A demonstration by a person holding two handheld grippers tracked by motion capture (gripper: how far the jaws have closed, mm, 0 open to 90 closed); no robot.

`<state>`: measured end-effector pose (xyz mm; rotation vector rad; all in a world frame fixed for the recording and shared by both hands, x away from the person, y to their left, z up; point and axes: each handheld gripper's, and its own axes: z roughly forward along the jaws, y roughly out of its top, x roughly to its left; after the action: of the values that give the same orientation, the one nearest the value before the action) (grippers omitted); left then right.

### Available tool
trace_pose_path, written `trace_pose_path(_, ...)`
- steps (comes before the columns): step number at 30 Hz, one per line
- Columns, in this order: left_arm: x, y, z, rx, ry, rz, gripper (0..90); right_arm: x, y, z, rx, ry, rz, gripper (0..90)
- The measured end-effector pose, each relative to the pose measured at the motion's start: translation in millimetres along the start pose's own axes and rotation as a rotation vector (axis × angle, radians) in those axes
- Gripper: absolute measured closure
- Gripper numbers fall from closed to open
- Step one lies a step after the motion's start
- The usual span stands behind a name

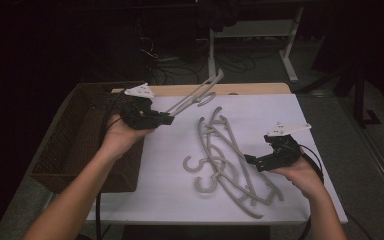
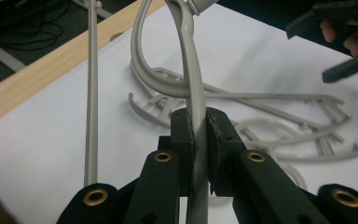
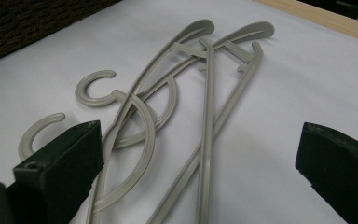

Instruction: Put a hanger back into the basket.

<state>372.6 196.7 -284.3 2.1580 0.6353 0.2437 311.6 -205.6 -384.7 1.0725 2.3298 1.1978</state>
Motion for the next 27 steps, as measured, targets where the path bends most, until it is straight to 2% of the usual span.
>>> trace_pose_path(3, 9.6, -8.0, -17.8, -0.003, -0.004, 0.009, 83.1, -0.1, -0.2, 0.3, 0.002, 0.000, 0.001, 0.8)
trace_pose_path(8, 24.9, -26.2, -47.0, -0.009, 0.013, -0.008, 83.1, -0.7, -0.3, 1.2, 0.006, -0.001, 0.004, 0.8)
trace_pose_path(11, 34.3, -37.4, -65.9, -0.022, 0.039, -0.014, 83.1, -0.9, -0.3, 1.9, 0.007, -0.003, 0.006, 0.8)
trace_pose_path(19, 61.9, -68.2, -113.4, -0.055, 0.113, -0.061, 83.1, -1.1, -0.7, 3.3, 0.016, -0.007, 0.010, 0.8)
trace_pose_path(27, 80.8, -104.1, -147.4, -0.038, 0.161, -0.120, 83.0, -3.2, -2.2, 3.6, 0.017, -0.012, 0.018, 0.8)
